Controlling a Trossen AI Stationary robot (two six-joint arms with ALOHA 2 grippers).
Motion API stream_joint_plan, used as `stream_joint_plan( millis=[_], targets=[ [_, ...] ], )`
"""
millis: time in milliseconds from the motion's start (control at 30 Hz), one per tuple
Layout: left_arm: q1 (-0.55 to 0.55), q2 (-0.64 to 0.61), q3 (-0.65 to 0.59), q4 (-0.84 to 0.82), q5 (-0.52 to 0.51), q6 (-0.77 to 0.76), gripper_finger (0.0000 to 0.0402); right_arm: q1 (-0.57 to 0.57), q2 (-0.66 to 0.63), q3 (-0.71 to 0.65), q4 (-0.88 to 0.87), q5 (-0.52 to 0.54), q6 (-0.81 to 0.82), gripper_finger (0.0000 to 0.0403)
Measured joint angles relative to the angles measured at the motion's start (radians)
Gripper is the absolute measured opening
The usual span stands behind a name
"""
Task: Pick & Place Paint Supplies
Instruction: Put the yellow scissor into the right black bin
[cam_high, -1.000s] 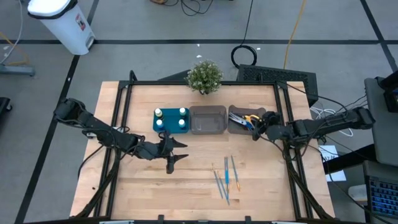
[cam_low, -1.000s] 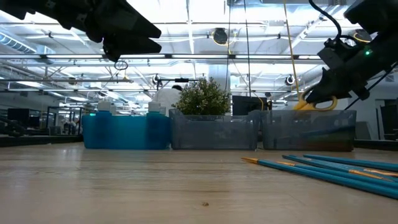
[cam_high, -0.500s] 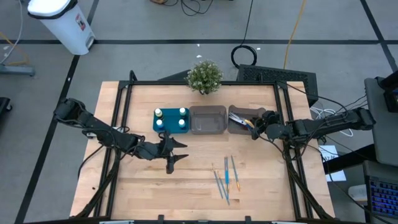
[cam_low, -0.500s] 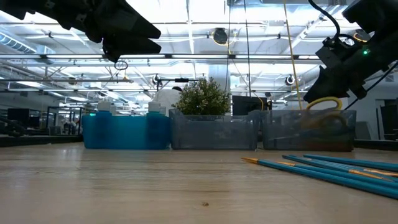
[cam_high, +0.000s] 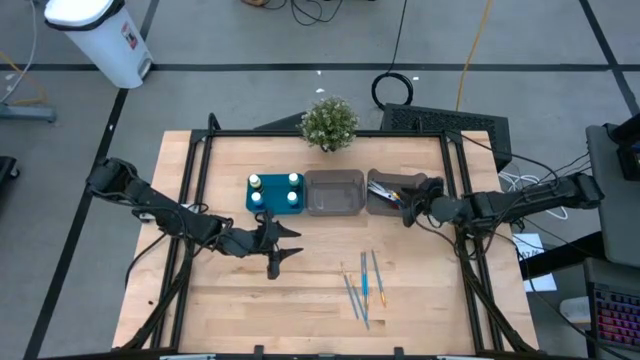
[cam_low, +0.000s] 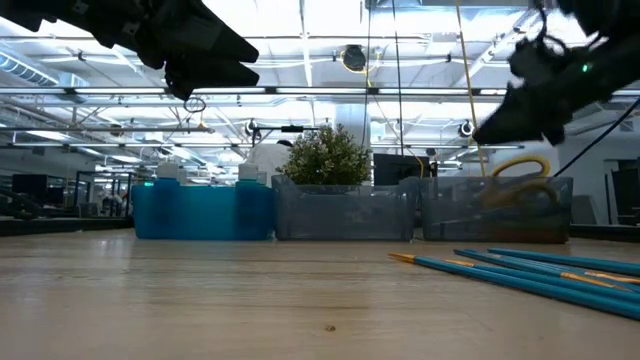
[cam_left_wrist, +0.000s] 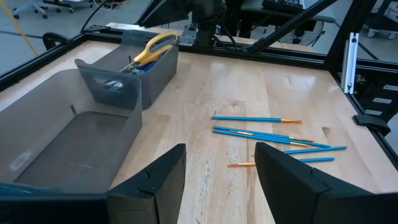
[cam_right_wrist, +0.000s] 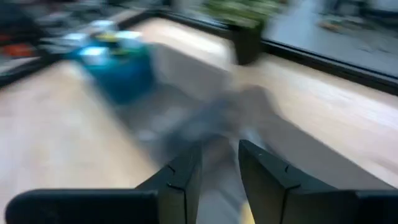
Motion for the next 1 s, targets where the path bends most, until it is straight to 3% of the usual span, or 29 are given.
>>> stream_joint_plan(
  millis=[100,233,400,500,600,667,733,833,933,1000],
  targets=[
    [0.000,0.000,0.000,0.000,0.000,0.000,0.0204,0.040,0.003,0.000,0.125,-0.087,-0.137,0.0096],
    [0.002,0.000,0.000,0.000,-0.001,0.003,0.0200,0.146,0.033,0.000,0.283,-0.114,-0.288,0.0099],
    [0.002,0.000,0.000,0.000,-0.001,0.003,0.0194,0.291,0.105,0.000,0.698,-0.147,-0.488,0.0135],
    [0.002,0.000,0.000,0.000,-0.001,-0.003,0.0194,0.346,0.161,0.000,0.965,-0.297,-0.596,0.0157],
    [0.002,0.000,0.000,0.000,-0.001,-0.017,0.0199,0.369,0.220,0.000,1.108,-0.521,-0.711,0.0169],
    [0.002,0.000,0.000,0.000,-0.001,-0.019,0.0202,0.375,0.263,0.000,1.165,-0.590,-0.751,0.0177],
    [0.002,0.000,0.000,0.000,-0.001,-0.019,0.0204,0.384,0.297,0.008,1.172,-0.555,-0.782,0.0191],
    [0.007,0.000,0.000,0.000,-0.002,-0.019,0.0203,0.404,0.337,0.078,1.012,-0.329,-0.808,0.0222],
    [0.019,0.000,0.000,0.000,-0.002,-0.020,0.0198,0.419,0.372,0.215,0.609,-0.008,-0.779,0.0253],
    [0.027,0.000,0.000,0.000,-0.002,-0.027,0.0196,0.420,0.398,0.308,0.288,0.153,-0.667,0.0266]
  ],
)
